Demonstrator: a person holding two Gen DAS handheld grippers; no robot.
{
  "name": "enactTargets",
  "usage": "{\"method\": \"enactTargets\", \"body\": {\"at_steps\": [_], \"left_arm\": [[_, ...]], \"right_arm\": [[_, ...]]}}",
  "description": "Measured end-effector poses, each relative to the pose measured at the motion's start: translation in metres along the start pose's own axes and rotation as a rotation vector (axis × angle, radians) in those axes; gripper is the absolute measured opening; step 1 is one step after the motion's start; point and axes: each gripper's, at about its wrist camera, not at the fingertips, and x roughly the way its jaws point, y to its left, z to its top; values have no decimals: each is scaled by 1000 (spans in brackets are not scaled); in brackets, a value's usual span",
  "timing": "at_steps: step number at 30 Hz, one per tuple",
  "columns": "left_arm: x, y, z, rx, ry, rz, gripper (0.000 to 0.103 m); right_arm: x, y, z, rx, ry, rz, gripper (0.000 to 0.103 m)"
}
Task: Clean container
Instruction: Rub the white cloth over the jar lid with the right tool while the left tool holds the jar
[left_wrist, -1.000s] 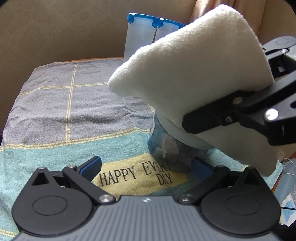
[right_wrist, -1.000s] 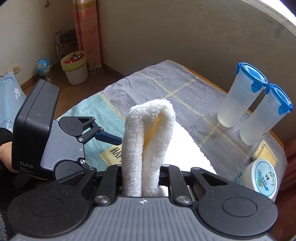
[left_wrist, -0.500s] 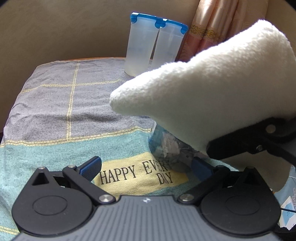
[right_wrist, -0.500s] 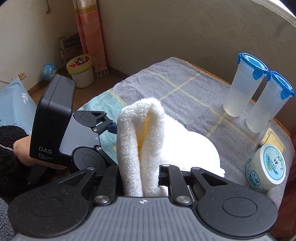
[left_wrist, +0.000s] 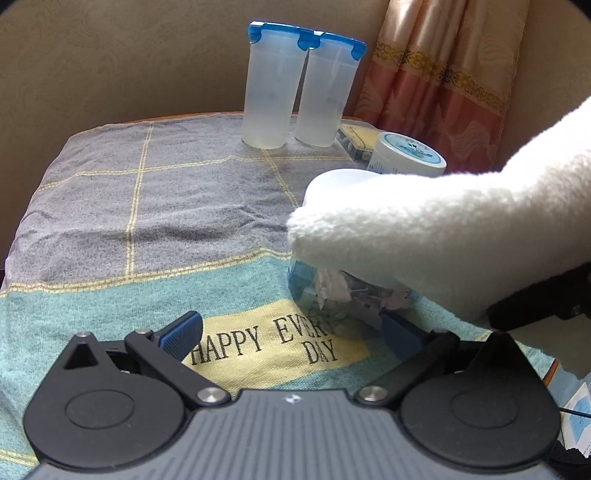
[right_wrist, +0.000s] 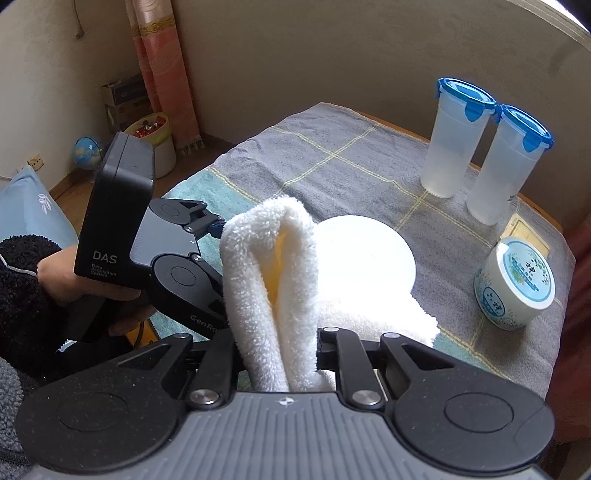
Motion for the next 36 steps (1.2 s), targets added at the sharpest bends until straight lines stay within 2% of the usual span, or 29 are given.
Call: {"method": "enactTargets", "body": {"at_steps": [15, 26, 36], "left_arm": [[1, -4, 0, 16, 5, 8, 103], [2, -1, 1, 11, 2, -14, 103], [2, 2, 1, 1, 0, -28, 103]], "right_arm": [[-18, -42, -13, 99, -24, -110, 18], [-24, -74, 28, 102, -100, -229, 18], [26, -59, 62, 37, -55, -193, 18]]}}
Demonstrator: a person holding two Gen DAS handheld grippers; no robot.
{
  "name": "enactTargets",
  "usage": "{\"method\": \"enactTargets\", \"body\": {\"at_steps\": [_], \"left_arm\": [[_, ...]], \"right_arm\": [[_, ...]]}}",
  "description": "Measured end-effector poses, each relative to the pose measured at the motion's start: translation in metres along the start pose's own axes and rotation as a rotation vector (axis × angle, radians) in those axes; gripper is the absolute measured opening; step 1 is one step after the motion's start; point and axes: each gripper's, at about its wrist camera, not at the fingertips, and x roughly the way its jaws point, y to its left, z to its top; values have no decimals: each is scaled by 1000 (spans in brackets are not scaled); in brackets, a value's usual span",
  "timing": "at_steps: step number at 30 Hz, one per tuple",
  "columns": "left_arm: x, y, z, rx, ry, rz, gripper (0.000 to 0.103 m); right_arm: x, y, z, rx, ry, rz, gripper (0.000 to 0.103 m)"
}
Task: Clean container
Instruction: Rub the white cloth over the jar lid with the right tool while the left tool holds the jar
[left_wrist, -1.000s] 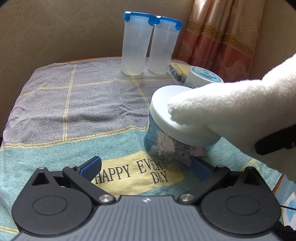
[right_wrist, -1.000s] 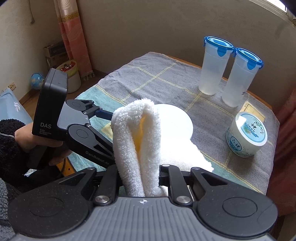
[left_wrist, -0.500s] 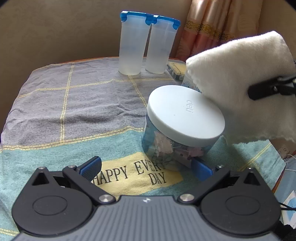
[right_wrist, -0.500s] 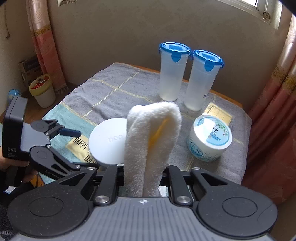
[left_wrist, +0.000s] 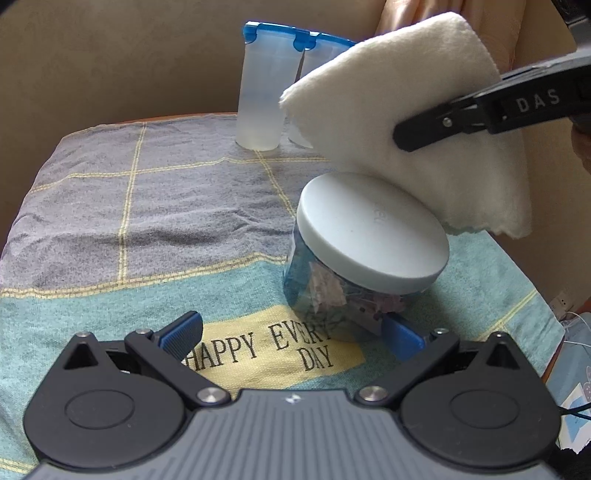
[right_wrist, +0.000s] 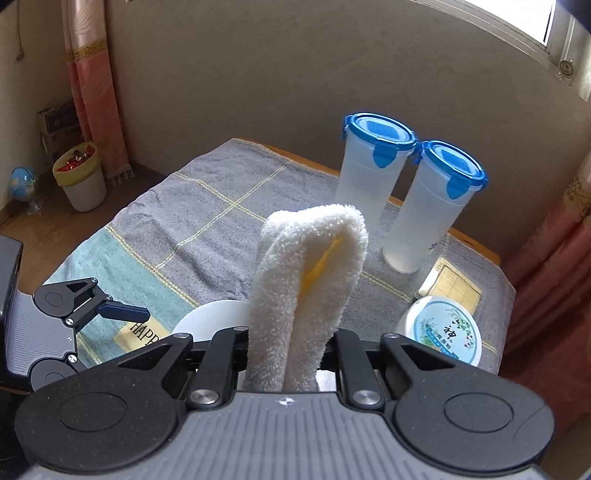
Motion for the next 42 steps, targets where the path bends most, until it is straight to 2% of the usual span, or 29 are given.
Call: {"method": "enactTargets", "body": {"at_steps": [4, 18, 29, 42], "left_arm": [[0, 1, 0, -4, -1, -5, 103], [-1, 5, -1, -19, -1, -20, 103], [-3, 7, -1, -23, 5, -20, 103], [-6, 10, -4, -37, -2, -6, 103]], "right_arm": [[10, 12, 1, -15, 22, 40, 18], [16, 47, 1, -94, 67, 86, 18], [7, 60, -7, -110, 83, 142, 19], [-13, 62, -29, -106, 88, 158, 19]]}}
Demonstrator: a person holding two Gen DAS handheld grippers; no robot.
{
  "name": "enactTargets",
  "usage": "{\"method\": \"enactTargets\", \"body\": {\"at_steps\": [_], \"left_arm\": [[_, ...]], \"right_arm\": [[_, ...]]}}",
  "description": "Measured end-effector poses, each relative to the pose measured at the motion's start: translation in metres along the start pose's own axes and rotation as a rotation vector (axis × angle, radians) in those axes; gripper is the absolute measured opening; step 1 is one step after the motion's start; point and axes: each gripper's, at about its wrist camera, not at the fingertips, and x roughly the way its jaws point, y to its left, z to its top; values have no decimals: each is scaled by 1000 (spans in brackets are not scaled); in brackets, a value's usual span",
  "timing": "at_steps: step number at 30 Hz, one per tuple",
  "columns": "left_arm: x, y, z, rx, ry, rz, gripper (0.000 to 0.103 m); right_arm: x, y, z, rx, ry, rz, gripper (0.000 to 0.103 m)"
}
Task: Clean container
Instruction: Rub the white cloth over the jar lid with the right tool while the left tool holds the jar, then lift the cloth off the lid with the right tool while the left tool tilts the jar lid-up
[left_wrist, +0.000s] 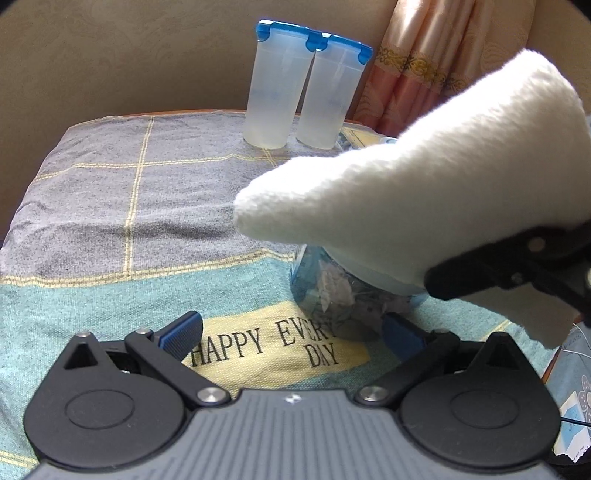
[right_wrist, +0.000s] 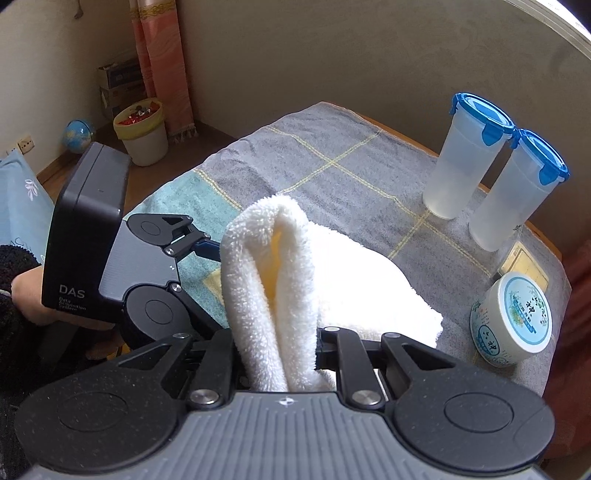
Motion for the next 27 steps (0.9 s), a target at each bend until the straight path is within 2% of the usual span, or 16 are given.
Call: {"method": "enactTargets", "body": {"at_steps": [16, 27], "left_arm": [[-4, -25, 4, 93, 13, 2, 103], [8, -57, 21, 173, -13, 28, 103]], "right_arm": [[-27, -24, -47, 153, -69, -19, 19], [-73, -78, -81, 365, -260, -82, 19]]}}
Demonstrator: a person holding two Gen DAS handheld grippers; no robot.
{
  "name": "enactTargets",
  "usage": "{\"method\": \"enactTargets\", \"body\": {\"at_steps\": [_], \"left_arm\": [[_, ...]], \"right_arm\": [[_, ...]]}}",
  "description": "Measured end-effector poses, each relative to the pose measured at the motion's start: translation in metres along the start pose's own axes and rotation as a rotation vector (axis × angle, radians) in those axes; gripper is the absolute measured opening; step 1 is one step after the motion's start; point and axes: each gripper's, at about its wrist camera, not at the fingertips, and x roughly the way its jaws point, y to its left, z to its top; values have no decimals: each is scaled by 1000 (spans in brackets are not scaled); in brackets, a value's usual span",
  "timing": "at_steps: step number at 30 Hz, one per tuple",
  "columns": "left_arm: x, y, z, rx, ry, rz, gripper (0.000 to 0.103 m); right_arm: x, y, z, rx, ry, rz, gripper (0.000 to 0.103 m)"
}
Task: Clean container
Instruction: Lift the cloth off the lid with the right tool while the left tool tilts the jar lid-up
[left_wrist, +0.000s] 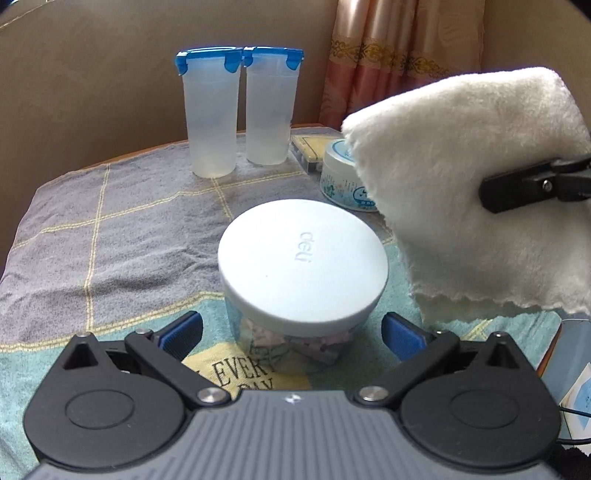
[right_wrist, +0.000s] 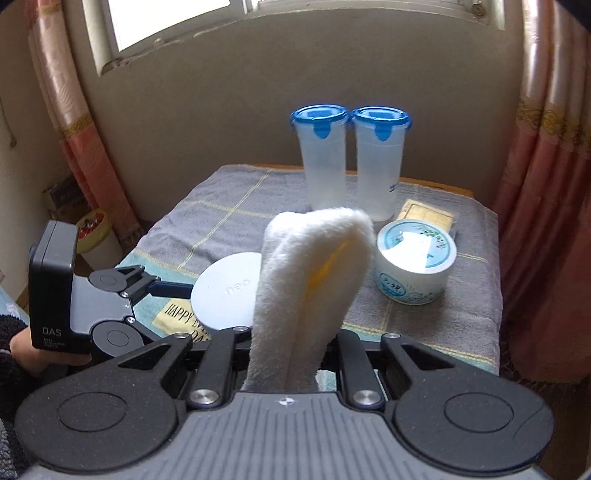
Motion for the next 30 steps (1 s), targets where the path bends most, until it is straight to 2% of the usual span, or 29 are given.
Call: {"method": "enactTargets", "body": {"at_steps": [5, 12, 17, 24, 30], "left_arm": [[13, -13, 8, 4, -29, 30, 103], [26, -18, 14, 4, -39, 86, 103], [28, -17, 15, -4, -49, 91, 100], [26, -14, 16, 35, -49, 50, 99], [23, -3, 17, 134, -34, -61, 99]], "right_arm": [[-10, -18, -4, 40, -32, -20, 19], [-6, -27, -10, 62, -36, 7, 19], [-2, -30, -14, 72, -30, 20, 19], [1, -29, -14, 73, -21, 15, 19], [-1, -24, -14, 65, -9, -10, 19]]}}
